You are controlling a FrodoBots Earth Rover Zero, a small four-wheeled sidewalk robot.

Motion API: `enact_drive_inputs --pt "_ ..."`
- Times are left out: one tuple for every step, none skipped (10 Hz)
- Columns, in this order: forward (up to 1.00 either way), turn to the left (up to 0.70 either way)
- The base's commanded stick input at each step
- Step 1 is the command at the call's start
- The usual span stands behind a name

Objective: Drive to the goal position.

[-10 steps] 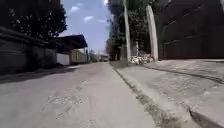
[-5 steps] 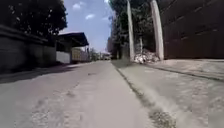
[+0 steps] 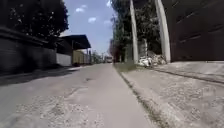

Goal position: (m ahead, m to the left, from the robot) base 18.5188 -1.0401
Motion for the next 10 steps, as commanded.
enact_drive_inputs --pt "1.0 0.03" --pt "1.0 0.0" --pt "1.0 0.0" --pt "1.0 0.0" --pt "1.0 0.0" --pt "1.0 0.0" --pt "1.0 0.0" --pt "1.0 0.0" --pt "1.0 0.02" --pt "1.0 -0.14"
